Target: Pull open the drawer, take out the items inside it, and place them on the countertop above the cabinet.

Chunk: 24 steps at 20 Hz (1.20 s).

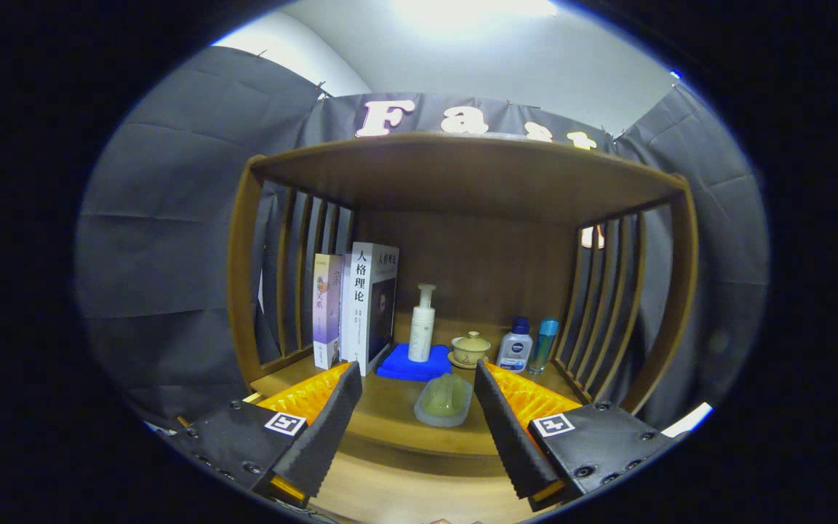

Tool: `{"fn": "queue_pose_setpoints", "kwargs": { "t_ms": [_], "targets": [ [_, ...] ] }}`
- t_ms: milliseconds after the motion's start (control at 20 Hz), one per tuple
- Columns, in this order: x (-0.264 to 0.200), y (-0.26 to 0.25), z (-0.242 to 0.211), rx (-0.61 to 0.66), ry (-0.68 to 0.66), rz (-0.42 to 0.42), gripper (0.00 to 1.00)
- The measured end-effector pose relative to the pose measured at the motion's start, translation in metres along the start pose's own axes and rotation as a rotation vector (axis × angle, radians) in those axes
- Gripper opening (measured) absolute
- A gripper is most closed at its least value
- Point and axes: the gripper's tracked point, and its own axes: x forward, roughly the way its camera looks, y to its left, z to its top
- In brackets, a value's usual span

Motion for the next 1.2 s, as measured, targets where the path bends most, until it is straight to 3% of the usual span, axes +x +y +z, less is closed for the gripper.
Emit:
{"fn": "queue_pose_setpoints", "kwargs": {
  "t_ms": [300, 600, 900, 1200],
  "targets": [
    [-0.072, 0.012, -0.035, 0.038, -0.057, -0.055, 0.98],
    [-0.116, 0.026, -0.111, 0.149, 0.007, -0.108, 0.97],
    [-0.130, 0.027, -0.153, 0.178, 0.026, -0.148, 0.97],
    [-0.125, 0.049, -0.188, 0.181, 0.072, -0.115, 0.96]
  ]
}}
